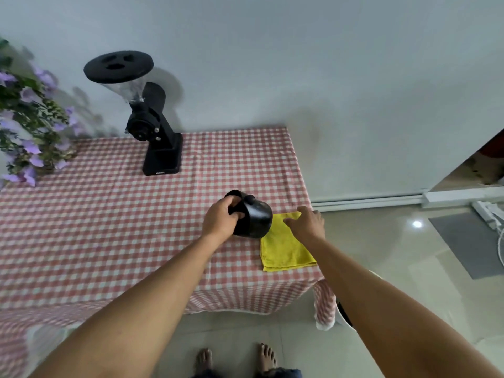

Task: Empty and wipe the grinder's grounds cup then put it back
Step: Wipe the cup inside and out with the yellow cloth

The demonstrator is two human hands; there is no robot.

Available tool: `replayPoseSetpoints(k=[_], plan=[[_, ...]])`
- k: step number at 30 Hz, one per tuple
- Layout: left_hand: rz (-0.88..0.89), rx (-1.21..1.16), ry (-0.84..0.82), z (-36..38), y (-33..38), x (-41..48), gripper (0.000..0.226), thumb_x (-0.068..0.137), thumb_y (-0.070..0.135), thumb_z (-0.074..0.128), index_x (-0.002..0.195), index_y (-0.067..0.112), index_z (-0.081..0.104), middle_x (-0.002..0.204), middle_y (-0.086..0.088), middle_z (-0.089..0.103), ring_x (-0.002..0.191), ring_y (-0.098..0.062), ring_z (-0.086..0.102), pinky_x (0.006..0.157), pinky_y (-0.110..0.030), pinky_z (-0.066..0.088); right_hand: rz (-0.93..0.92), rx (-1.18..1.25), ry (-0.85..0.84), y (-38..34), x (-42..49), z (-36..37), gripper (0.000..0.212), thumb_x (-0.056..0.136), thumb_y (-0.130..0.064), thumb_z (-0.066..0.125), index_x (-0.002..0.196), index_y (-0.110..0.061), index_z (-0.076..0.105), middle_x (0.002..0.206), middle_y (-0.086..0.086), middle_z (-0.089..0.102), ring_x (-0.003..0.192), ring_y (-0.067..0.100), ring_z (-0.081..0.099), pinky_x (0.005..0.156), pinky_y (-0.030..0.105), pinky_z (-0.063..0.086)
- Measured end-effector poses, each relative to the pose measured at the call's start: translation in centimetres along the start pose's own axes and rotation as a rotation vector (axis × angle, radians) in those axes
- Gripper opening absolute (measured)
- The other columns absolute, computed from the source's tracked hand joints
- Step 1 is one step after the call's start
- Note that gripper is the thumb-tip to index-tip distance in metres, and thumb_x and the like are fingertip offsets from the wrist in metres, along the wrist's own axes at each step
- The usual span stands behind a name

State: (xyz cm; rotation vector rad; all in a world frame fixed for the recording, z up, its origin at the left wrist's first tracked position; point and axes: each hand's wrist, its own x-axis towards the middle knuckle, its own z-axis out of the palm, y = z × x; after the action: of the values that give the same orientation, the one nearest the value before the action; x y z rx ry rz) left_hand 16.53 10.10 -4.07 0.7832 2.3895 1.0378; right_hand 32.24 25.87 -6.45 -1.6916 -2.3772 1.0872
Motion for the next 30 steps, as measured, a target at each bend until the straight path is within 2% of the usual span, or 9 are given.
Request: replayPoseSetpoints(k=[4,7,13,16,18,22,25,28,30], plan=[[-0.024,-0.024,-0.003,-0.6,-1.4,0.2,0.047,0.092,0.013,0.068,0.138,0.022,0.058,0.133,-0.001,0.066,0.120,-0.023,0.061,0.094,-0.027,0.048,0.135,-0.017,-0.016,1.4,-1.0,1.0,0.066,0.088,-0.033,0.068,0.142,-0.011,0.037,0.140,0.022,0.041,0.130,0.039,0.036,0.108,0.045,0.032],[-0.024,-0.016,-0.010,-1.3,-2.2,0.3,0.052,0.093,0.013,0.067,0.143,0.021,0.053,0.139,-0.001,0.063,0.125,-0.024,0.059,0.101,-0.034,0.050,0.192,-0.025,0.009,1.5,-1.7,1.6,0.065,0.090,-0.029,0.065,0.144,-0.011,0.034,0.142,0.021,0.041,0.132,0.038,0.036,0.110,0.046,0.031],[-0.037,-0.066,-0.099,-2.8,-3.3,0.7,0.057,0.095,0.013,0.064,0.149,0.021,0.046,0.145,-0.004,0.057,0.131,-0.024,0.054,0.105,-0.034,0.047,0.260,0.014,0.083,0.4,-2.2,2.3,0.035,0.088,-0.018,0.049,0.121,-0.013,0.062,0.127,0.016,0.061,0.122,0.038,0.050,0.109,0.048,0.032],[-0.012,-0.071,-0.135,-3.3,-3.3,0.7,0.056,0.095,0.017,0.058,0.149,0.022,0.047,0.146,-0.002,0.056,0.127,-0.017,0.053,0.098,-0.025,0.042,0.183,0.092,0.139,-0.2,-2.6,2.8,0.029,0.086,-0.013,0.047,0.100,-0.016,0.072,0.107,0.015,0.068,0.105,0.036,0.059,0.091,0.041,0.047],[-0.039,-0.140,-0.179,-3.6,-3.0,0.8,0.054,0.093,0.027,0.053,0.146,0.025,0.050,0.142,0.000,0.058,0.122,-0.014,0.053,0.096,-0.026,0.043,0.138,0.171,0.175,-0.5,-2.9,3.2,0.027,0.086,-0.008,0.044,0.087,-0.016,0.070,0.100,0.016,0.064,0.095,0.034,0.059,0.077,0.037,0.046],[-0.047,-0.202,-0.231,-4.0,-2.3,1.1,0.058,0.087,0.061,0.041,0.131,0.031,0.063,0.127,0.002,0.066,0.118,-0.020,0.058,0.099,-0.037,0.046,0.122,0.214,0.244,-1.3,-3.3,3.9,0.027,0.096,-0.015,0.041,0.116,-0.011,0.059,0.118,0.017,0.059,0.099,0.037,0.060,0.071,0.036,0.038],[-0.032,-0.194,-0.209,-4.1,-2.1,0.9,0.072,0.078,0.085,0.040,0.113,0.030,0.070,0.110,0.009,0.070,0.101,-0.010,0.061,0.081,-0.025,0.044,0.083,0.305,0.242,-2.5,-3.7,4.0,0.029,0.102,-0.030,0.037,0.126,-0.018,0.045,0.101,0.005,0.061,0.088,0.031,0.057,0.069,0.037,0.036],[-0.072,-0.223,-0.135,-4.1,-1.9,0.9,0.050,0.084,0.076,0.050,0.091,0.030,0.068,0.093,0.018,0.068,0.092,-0.004,0.060,0.072,-0.019,0.042,-0.038,0.383,0.272,-4.3,-4.4,3.7,0.024,0.101,-0.031,0.037,0.121,-0.020,0.043,0.080,-0.007,0.054,0.080,0.029,0.059,0.056,0.033,0.032],[-0.084,-0.220,-0.108,-4.2,-1.8,0.9,0.036,0.091,0.064,0.054,0.099,0.033,0.068,0.095,0.022,0.065,0.096,-0.006,0.060,0.072,-0.018,0.044,-0.122,0.404,0.294,-5.8,-5.1,3.5,0.022,0.100,-0.029,0.039,0.118,-0.021,0.047,0.076,-0.009,0.054,0.072,0.022,0.058,0.055,0.032,0.032]])
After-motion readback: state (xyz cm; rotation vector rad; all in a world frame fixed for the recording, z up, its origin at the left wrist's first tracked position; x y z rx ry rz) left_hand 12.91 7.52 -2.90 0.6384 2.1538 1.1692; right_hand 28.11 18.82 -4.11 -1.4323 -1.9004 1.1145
